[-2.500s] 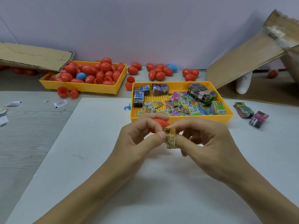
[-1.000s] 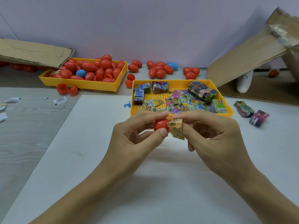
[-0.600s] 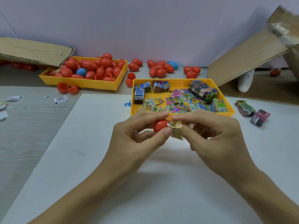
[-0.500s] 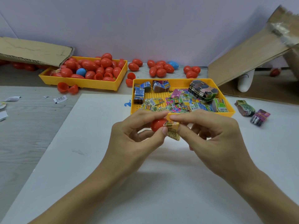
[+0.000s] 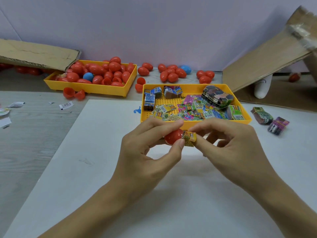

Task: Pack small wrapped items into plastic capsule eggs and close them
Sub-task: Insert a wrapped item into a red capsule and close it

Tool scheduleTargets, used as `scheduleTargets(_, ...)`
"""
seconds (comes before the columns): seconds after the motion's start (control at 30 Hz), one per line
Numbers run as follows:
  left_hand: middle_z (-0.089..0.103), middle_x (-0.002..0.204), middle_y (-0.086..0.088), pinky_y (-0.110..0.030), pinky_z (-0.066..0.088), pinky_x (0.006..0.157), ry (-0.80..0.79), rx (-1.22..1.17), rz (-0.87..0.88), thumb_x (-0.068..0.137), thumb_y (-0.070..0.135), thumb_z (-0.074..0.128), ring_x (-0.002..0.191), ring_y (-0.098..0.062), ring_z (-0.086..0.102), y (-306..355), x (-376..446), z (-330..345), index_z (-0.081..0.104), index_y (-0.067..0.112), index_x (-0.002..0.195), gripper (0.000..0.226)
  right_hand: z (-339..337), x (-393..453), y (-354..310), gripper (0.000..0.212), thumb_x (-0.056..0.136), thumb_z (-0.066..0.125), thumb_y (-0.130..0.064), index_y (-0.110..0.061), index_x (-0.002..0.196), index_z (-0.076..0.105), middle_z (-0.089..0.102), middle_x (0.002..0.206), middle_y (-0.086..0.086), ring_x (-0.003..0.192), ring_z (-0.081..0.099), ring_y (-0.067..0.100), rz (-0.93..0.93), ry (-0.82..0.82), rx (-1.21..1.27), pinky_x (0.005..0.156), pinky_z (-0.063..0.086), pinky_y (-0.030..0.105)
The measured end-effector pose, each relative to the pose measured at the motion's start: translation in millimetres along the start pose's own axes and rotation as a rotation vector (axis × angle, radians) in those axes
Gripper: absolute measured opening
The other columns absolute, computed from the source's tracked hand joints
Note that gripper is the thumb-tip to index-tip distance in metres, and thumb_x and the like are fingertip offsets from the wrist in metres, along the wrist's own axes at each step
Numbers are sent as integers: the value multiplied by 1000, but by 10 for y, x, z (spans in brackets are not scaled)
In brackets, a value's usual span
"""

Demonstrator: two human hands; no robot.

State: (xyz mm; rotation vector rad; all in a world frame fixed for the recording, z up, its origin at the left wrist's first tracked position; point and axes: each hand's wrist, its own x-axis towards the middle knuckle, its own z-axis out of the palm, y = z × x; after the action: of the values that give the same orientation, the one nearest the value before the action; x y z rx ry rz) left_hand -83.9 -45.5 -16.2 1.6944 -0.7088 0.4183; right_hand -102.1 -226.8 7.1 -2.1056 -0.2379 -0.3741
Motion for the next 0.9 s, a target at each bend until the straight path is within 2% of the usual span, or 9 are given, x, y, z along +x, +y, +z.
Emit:
scheduleTargets(0.13, 68, 103, -6, -24, 58, 81, 10, 50, 42, 85, 14, 70, 95, -18, 68, 10, 3, -12, 63, 10, 118, 34, -31, 10, -36, 9, 78, 71, -33, -29, 84, 76, 70, 71, -12, 62, 66, 14, 53, -26, 70, 50, 52, 37)
scheduleTargets(0.17, 69, 104, -4, -23, 57, 81, 22, 43, 40, 84, 15, 70, 95, -16, 69, 16, 5, -17, 62, 12, 117, 34, -31, 11, -43, 11, 78, 70, -34, -29, 85, 77, 71, 72, -10, 61, 66, 13, 60, -36, 89, 50, 52, 36)
scheduleTargets(0.27, 69, 103, 2, -21, 57, 81, 34, 28, 44, 84, 17, 71, 94, -12, 70, 26, -1, -27, 62, 17, 111, 28, -39, 19, -55, 14, 80, 72, -35, -26, 87, 78, 72, 70, -5, 58, 67, 12, 104, -91, 196, 46, 46, 19)
scheduleTargets(0.3, 70, 101, 3, -20, 57, 80, 36, 23, 43, 85, 17, 70, 93, -12, 69, 29, -2, -24, 64, 18, 109, 26, -54, 24, -48, 18, 79, 71, -37, -24, 88, 78, 72, 70, -3, 59, 67, 13, 136, -133, 238, 45, 45, 19)
scheduleTargets(0.4, 70, 99, 5, -19, 56, 80, 45, -2, 25, 87, 17, 68, 94, -11, 70, 39, -6, -18, 63, 18, 110, 24, -94, 59, -46, 8, 87, 73, -19, -18, 93, 79, 74, 80, 3, 68, 71, 18, 230, -273, 382, 43, 46, 25)
scheduleTargets(0.47, 71, 101, 6, -19, 56, 82, 48, -12, 12, 88, 19, 67, 95, -10, 70, 52, 1, -22, 63, 20, 111, 24, -109, 74, -37, 22, 82, 61, -12, -13, 96, 79, 75, 87, 8, 74, 73, 23, 299, -287, 510, 44, 48, 26)
scheduleTargets(0.6, 71, 108, 5, -22, 54, 88, 34, 39, 3, 89, 24, 65, 101, -7, 69, 65, 23, -39, 61, 20, 115, 26, -102, 105, -64, 35, 81, 56, -26, -7, 101, 77, 75, 95, 16, 85, 72, 27, 420, -325, 713, 47, 51, 30)
scheduleTargets(0.73, 69, 119, 2, -20, 50, 94, -9, 113, -7, 91, 25, 64, 115, -5, 64, 55, 11, -35, 65, 8, 120, 34, -63, 87, -91, 39, 79, 62, -44, -13, 94, 79, 75, 91, 12, 83, 73, 24, 473, -339, 721, 47, 51, 28)
scheduleTargets(0.9, 67, 125, -1, -26, 50, 100, -45, 90, -31, 89, 23, 64, 120, -7, 61, 49, -13, 6, 63, 4, 124, 40, -35, 58, -81, 26, 77, 79, -32, -12, 94, 78, 74, 90, 11, 81, 73, 19, 485, -302, 687, 49, 51, 25)
